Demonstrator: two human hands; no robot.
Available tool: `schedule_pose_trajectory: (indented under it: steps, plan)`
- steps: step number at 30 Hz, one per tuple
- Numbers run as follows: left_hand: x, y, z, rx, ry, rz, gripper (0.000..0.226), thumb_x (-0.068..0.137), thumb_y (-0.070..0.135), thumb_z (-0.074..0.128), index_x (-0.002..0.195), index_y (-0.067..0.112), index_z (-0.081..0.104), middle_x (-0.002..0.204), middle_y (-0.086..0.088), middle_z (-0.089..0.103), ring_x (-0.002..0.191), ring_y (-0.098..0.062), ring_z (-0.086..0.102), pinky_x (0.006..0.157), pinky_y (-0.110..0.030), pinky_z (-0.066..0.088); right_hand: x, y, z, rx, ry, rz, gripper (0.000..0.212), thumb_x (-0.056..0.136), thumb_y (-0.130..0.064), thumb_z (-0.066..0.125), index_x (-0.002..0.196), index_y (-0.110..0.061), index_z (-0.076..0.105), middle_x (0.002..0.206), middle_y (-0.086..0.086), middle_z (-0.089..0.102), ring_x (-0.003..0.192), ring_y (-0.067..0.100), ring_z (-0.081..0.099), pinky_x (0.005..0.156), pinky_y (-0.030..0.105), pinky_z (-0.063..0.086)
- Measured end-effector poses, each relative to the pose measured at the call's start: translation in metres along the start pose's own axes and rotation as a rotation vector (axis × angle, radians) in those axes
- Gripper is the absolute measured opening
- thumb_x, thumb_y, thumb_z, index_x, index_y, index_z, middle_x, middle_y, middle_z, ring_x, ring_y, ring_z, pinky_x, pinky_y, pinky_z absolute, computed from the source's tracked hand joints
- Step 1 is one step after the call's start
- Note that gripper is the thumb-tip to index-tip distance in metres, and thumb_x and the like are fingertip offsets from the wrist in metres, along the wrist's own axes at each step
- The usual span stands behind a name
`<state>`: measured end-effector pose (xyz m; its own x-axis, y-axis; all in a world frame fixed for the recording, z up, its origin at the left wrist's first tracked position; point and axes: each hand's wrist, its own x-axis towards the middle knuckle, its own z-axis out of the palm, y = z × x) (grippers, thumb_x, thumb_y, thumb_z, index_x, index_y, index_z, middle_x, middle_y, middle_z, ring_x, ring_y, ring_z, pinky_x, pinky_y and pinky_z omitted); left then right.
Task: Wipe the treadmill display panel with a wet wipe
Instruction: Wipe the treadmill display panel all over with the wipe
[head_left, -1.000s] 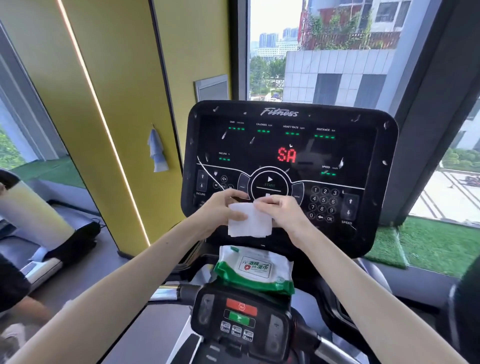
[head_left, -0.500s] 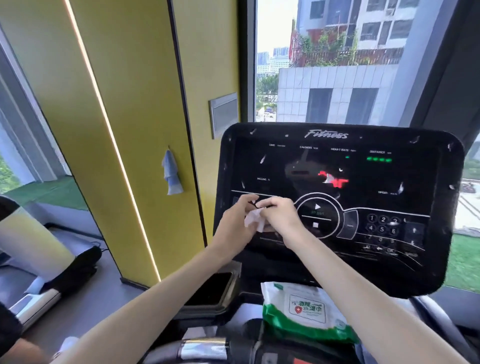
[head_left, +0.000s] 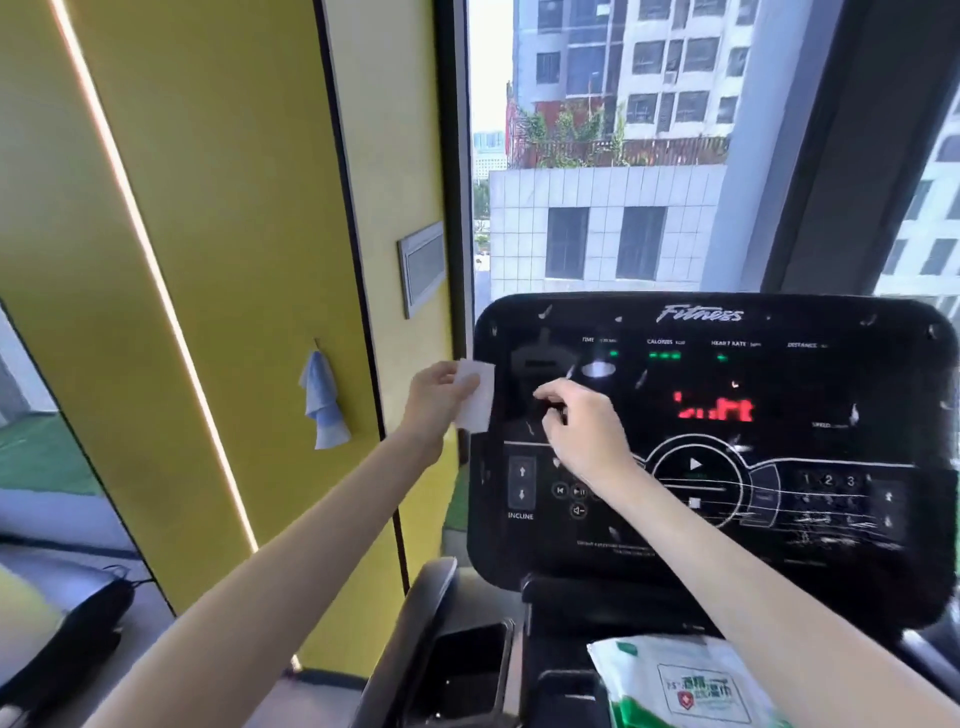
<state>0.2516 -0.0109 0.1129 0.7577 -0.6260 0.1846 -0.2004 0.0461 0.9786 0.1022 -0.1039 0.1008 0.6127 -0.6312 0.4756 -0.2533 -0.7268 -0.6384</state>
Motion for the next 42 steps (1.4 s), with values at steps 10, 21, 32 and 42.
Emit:
schedule_pose_trajectory:
  steps: [10,21,32,42]
  plan:
    - [0.054,0.002,0.024,0.914,0.234,0.939,0.018,0.085,-0.004,0.056,0.098,0.004,0.065,0.089,-0.011,0.058,0.083,-0.026,0.055,0.06,-0.03,0.049,0.027,0.02,0.017,-0.77,-0.076,-0.478,0.068,0.081,0.005,0.05,0.143,0.005,0.022,0.152,0.023,0.016,0.142,0.032,0.014,0.116,0.04,0.006]
    - [0.052,-0.003,0.025,0.974,0.065,1.046,0.025,0.077,-0.011,0.063,0.099,0.002,0.063,0.087,-0.014,0.059,0.078,-0.027,0.057,0.063,-0.032,0.051,0.027,0.032,0.03,-0.615,0.02,-0.509,0.079,0.056,0.012,0.07,0.13,0.009,0.045,0.137,0.027,0.044,0.129,0.037,0.041,0.106,0.051,0.033]
    - [0.044,0.002,0.022,1.012,-0.073,0.973,0.014,0.089,0.003,0.057,0.102,0.003,0.063,0.093,-0.011,0.06,0.083,-0.023,0.057,0.07,-0.035,0.053,0.028,0.033,0.021,-0.701,-0.019,-0.548,0.077,0.061,-0.001,0.077,0.132,0.007,0.045,0.139,0.025,0.043,0.131,0.035,0.04,0.108,0.048,0.033]
    - [0.024,-0.016,0.02,0.778,-0.046,0.842,0.025,0.093,0.011,0.046,0.105,-0.001,0.063,0.093,-0.012,0.06,0.082,-0.021,0.057,0.073,-0.027,0.047,0.028,0.038,0.019,-0.756,-0.005,-0.581,0.076,0.057,0.008,0.073,0.128,0.01,0.048,0.139,0.027,0.042,0.132,0.037,0.038,0.11,0.047,0.027]
